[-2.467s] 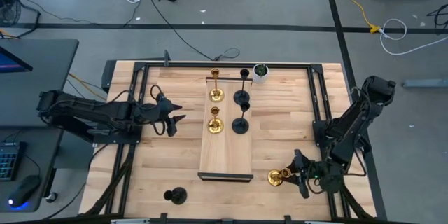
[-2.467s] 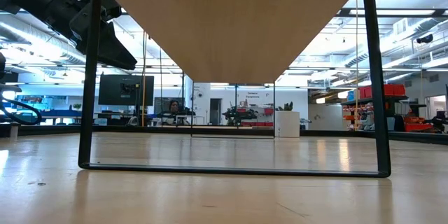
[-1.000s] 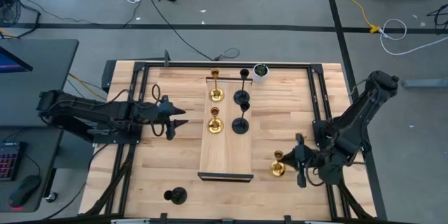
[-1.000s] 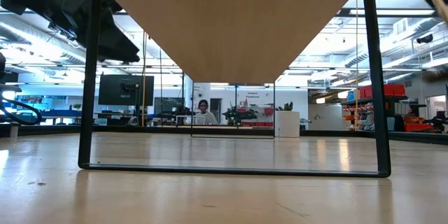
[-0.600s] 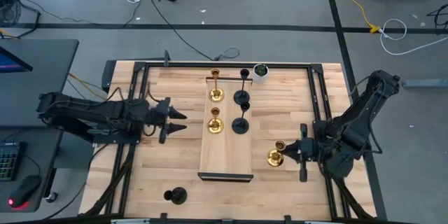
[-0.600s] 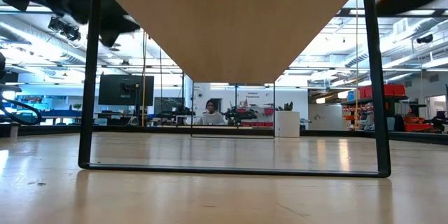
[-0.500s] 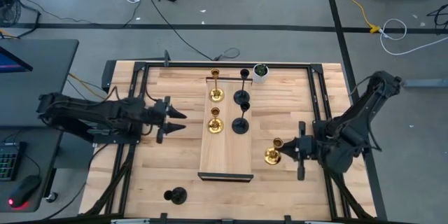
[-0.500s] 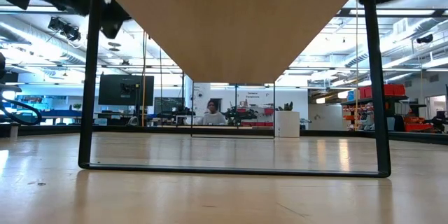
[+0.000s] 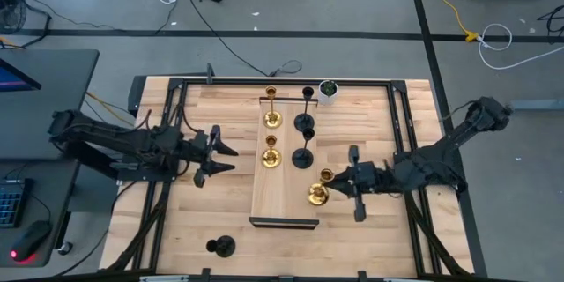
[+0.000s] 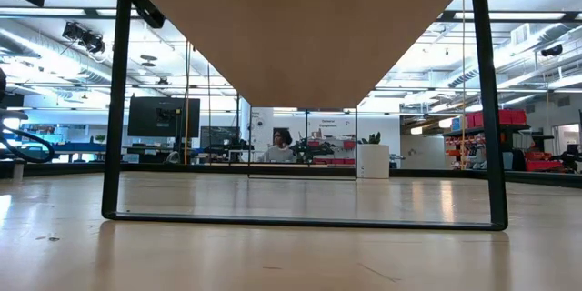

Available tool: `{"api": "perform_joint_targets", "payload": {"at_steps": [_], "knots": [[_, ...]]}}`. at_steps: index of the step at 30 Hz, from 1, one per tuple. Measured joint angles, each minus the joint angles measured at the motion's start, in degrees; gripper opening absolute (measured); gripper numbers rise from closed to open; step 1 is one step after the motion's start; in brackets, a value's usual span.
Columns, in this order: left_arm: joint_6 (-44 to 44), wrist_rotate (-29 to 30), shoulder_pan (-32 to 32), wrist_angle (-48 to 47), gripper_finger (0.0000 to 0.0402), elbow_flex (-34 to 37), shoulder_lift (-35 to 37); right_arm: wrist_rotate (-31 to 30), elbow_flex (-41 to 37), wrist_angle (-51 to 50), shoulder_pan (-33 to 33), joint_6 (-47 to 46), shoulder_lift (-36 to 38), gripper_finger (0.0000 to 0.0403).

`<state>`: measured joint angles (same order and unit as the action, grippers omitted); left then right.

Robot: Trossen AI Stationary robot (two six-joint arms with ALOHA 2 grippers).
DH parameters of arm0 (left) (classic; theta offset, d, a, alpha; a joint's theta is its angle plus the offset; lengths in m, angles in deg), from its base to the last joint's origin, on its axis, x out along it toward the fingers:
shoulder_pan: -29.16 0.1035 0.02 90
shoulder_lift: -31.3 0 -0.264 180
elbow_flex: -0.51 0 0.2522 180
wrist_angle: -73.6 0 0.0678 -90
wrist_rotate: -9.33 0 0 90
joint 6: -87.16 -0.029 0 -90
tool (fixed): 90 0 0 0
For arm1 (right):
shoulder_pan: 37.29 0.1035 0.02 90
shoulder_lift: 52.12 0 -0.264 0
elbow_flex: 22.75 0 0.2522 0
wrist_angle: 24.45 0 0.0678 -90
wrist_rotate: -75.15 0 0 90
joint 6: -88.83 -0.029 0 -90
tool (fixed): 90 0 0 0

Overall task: Pick & Place candle stick holders
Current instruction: Put the gold candle holder on the shelf

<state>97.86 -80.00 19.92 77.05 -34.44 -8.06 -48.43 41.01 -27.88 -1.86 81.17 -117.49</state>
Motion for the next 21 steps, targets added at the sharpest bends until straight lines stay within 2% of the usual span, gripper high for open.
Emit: {"api": "perform_joint_targets", "payload": {"at_steps": [13,21], "knots": [[-2.4,1.44,-3.93,14.75,0.0197,0.02,-8.6,19.67,0.07,18.32,-11.46,2.3,-12.14,0.0001],[-2.43,3.45,-3.93,21.18,0.0197,0.04,-13.73,27.09,9.28,15.57,-16.18,5.21,-21.85,0.0001]]}}
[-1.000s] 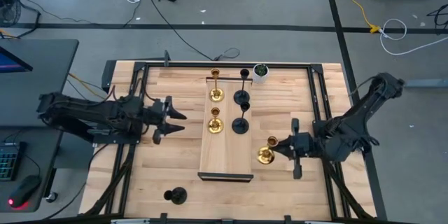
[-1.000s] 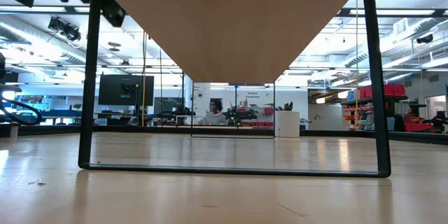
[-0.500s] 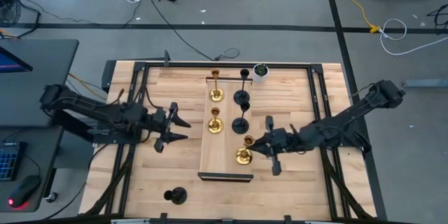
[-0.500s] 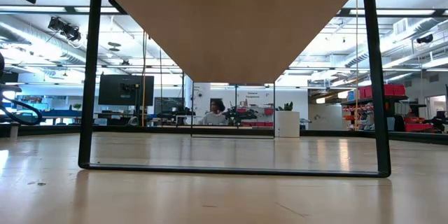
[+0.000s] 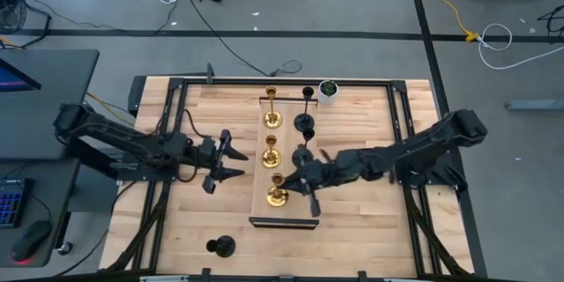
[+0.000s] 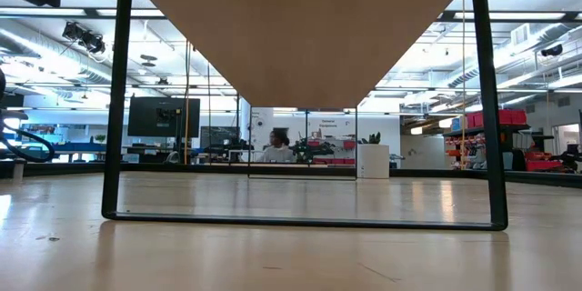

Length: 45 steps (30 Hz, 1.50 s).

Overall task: Pick & Place candle stick holders
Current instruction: Put the gold candle holder on the shelf

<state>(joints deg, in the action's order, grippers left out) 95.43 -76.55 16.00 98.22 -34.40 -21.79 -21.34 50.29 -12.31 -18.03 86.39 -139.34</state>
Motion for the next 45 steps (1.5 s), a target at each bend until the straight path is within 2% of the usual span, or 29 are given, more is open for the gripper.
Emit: {"api": "perform_joint_targets", "payload": {"at_steps": [8,15,24,27,29,35,41,45], "knots": [[-0.12,-1.36,-1.79,1.69,0.0197,-3.01,-4.6,6.54,6.97,-0.45,-4.14,0.75,-6.46,0.0001],[-3.49,-1.4,-4.12,1.11,0.0197,-8.6,-11.27,7.17,10.54,-3.85,-5.17,1.43,-8.3,0.0001],[-6.19,-1.32,-5.11,0.3,0.0194,-15.71,-19.43,7.46,10.82,-4.29,-5.19,1.45,-8.46,0.0001],[-6.46,-1.14,-5.09,-2.84,0.0173,-17.11,-20.23,7.48,10.82,-5.3,-5.19,1.45,-8.46,0.0001],[-6.6,-1.15,-5.09,-3.79,0.0145,-17.62,-20.23,7.48,10.82,-5.9,-5.19,1.45,-8.46,0.0001],[-7.89,-2.19,-5.06,-4.08,0.0023,-17.64,-20.19,7.59,10.82,-5.78,-5.19,1.48,-8.46,0.0002],[-7.61,-2.68,-5.05,-4.49,0.0015,-17.64,-20.19,8.19,10.82,-6.0,-5.17,1.76,-8.46,0.0003],[-7.5,-3.15,-5.05,-4.36,0.0012,-17.66,-20.19,10.0,10.82,-6.36,-5.06,1.87,-7.99,0.0021]]}}
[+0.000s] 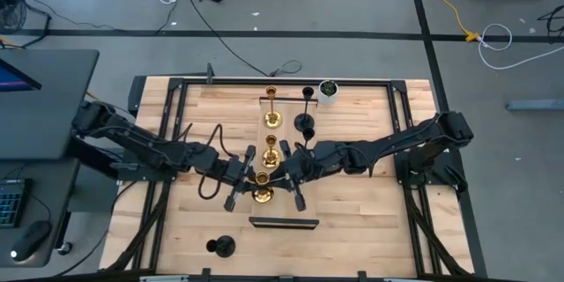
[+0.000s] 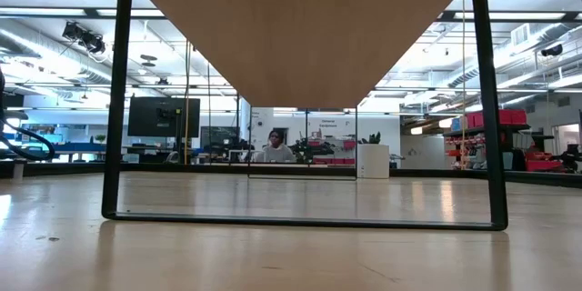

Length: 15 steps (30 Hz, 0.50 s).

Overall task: Pick & Place candle stick holders
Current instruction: Put the gold candle holder on the shelf

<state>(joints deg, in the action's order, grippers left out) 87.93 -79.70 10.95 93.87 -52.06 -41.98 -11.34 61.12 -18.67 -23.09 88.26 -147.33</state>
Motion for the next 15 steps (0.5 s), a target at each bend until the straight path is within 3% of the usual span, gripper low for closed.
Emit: {"api": "perform_joint_targets", "payload": {"at_steps": [9,15], "knots": [[-0.45,-0.96,-1.07,-0.39,0.0012,0.13,0.03,-2.75,0.0,-9.09,1.89,0.03,5.4,0.0081],[-1.26,0.24,-1.05,1.25,0.0012,0.11,0.04,-6.44,0.0,-15.18,4.62,0.6,9.55,0.0095]]}}
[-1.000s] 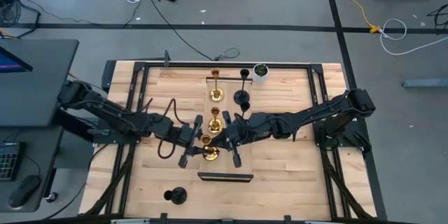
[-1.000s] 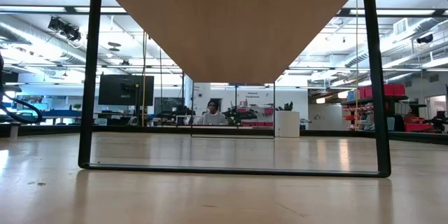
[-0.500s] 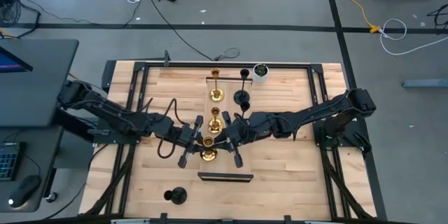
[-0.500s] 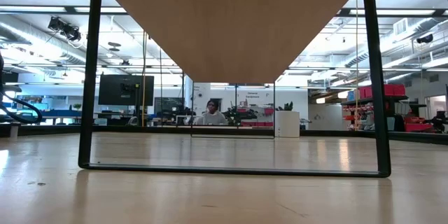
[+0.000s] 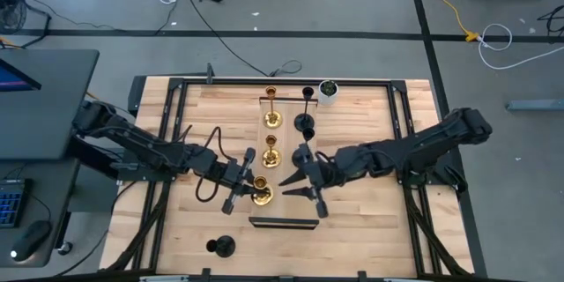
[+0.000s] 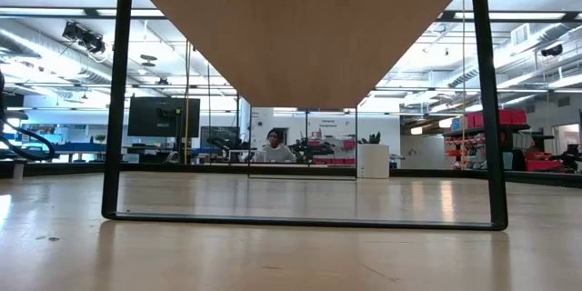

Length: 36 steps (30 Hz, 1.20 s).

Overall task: Pick & Place candle stick holders
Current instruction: Put the gold candle holder on the shelf

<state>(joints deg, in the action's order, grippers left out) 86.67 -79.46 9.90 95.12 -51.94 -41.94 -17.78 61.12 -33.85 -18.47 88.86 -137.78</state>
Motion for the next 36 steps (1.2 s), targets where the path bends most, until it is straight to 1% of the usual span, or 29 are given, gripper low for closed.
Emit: {"api": "perform_joint_targets", "payload": {"at_steps": [7,14,19,22,28,31,33,36], "knots": [[-0.66,1.68,0.61,2.67,0.0012,-0.05,-2.84,-8.94,0.0,-8.51,2.89,-0.38,3.26,0.0095],[-0.04,2.01,1.86,3.12,0.0012,-0.03,-3.74,-12.61,0.0,-13.58,5.21,-2.53,4.75,0.0095],[1.35,0.54,1.79,4.46,0.0012,-0.07,-4.13,-15.68,-0.02,-17.87,6.25,-5.35,4.8,0.0095],[2.33,0.43,1.79,3.85,0.0012,0.02,-5.34,-16.14,-0.02,-18.78,6.75,-5.58,4.8,0.0095],[4.17,0.23,1.88,8.52,0.0012,0.0,-9.4,-16.83,-0.02,-20.02,7.54,-6.0,4.8,0.0095],[5.81,0.06,1.95,9.35,0.0012,-0.09,-10.1,-18.09,-0.02,-21.47,7.68,-6.97,4.8,0.0095],[5.83,0.06,1.95,8.13,0.0012,-0.01,-10.4,-18.27,-0.04,-22.76,7.68,-7.57,4.8,0.0095],[5.9,0.04,1.95,8.97,0.0012,-0.07,-10.25,-19.14,-0.04,-23.55,7.68,-8.12,4.8,0.0095]]}}
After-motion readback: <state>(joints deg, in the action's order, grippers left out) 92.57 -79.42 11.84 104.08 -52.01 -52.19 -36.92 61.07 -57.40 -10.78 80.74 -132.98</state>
